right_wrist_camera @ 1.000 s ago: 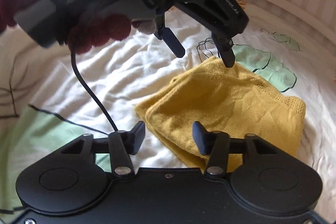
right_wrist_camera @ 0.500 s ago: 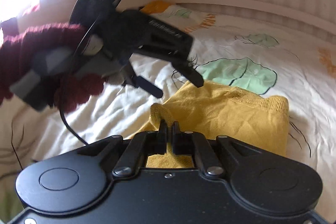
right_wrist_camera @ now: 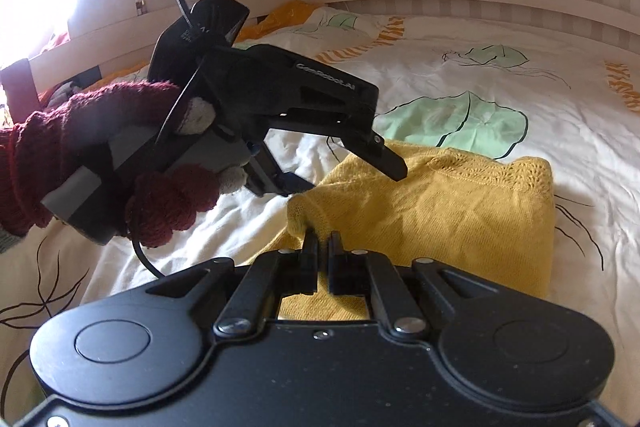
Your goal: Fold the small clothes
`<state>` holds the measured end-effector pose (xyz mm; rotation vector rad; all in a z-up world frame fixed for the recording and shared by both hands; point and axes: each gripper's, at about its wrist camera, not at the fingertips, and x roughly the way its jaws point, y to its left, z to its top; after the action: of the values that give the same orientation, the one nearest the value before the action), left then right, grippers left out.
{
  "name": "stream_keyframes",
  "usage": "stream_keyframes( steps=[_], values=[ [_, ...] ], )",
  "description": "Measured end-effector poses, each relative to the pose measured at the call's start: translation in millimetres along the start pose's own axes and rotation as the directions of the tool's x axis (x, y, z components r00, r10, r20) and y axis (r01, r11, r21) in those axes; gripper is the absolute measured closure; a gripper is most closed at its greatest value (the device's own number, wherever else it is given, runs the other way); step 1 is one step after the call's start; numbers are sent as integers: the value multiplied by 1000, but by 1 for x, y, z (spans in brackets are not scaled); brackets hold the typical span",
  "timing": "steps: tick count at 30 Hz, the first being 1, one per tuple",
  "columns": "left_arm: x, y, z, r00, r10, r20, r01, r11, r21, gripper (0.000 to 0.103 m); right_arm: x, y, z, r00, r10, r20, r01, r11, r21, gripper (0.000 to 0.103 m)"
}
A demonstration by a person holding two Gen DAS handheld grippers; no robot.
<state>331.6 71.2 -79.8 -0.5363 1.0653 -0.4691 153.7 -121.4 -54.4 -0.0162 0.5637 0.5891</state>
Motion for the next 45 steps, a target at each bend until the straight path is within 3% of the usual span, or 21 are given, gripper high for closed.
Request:
stream_keyframes(
  steps=[2, 7, 10, 14, 17, 21, 26, 30, 33, 38, 40, 42, 45],
  values=[
    [-4, -6, -4, 997, 51, 57, -54, 997, 47, 92, 2, 2, -2, 1000, 4, -10, -4, 1000, -1, 94],
    [-22, -19, -7, 985, 97, 144, -115, 986, 121, 93, 7, 9, 3, 1000, 12, -5, -12, 1000, -21, 94],
    [-18, -12, -5, 984, 125, 130, -141, 982, 127, 93, 24, 15, 2, 999, 18, -44, -20, 999, -40, 93],
    [-9, 9, -5, 984, 146, 102, -152, 987, 52, 92, 55, 15, -9, 989, 47, -140, -51, 998, -21, 85],
    [-10, 18, -2, 989, 117, 95, -116, 993, -9, 88, 56, 15, -12, 987, 68, -147, -72, 997, -22, 80],
    [-10, 21, 1, 982, 132, 138, -131, 991, -17, 77, 48, 8, -12, 983, 116, -144, -116, 993, 7, 57],
    [-12, 30, 3, 977, 138, 162, -126, 989, -84, 76, 34, 5, -13, 983, 121, -135, -118, 993, 28, 48],
    [-17, 28, 1, 957, 230, 178, -219, 972, -78, 72, 26, -11, -7, 988, 111, -105, -102, 991, 89, 45],
    [-21, 34, 1, 955, 237, 179, -222, 970, -99, 66, 17, -32, -2, 993, 88, -74, -75, 985, 158, 36],
    [-36, 27, -6, 943, 245, 224, -242, 969, -40, 58, 6, -72, 2, 999, 34, -42, -20, 955, 296, 30],
    [-44, 22, -10, 945, 221, 243, -225, 974, -8, 49, 4, -88, 3, 999, 27, -27, -15, 935, 355, 22],
    [-52, 20, -17, 948, 189, 255, -199, 980, 11, 31, 2, -106, 2, 999, 33, -10, -26, 905, 425, 17],
    [-59, 18, -30, 960, 143, 242, -155, 987, 32, 28, 3, -128, 0, 999, 42, -3, -35, 860, 509, 0]
  ],
)
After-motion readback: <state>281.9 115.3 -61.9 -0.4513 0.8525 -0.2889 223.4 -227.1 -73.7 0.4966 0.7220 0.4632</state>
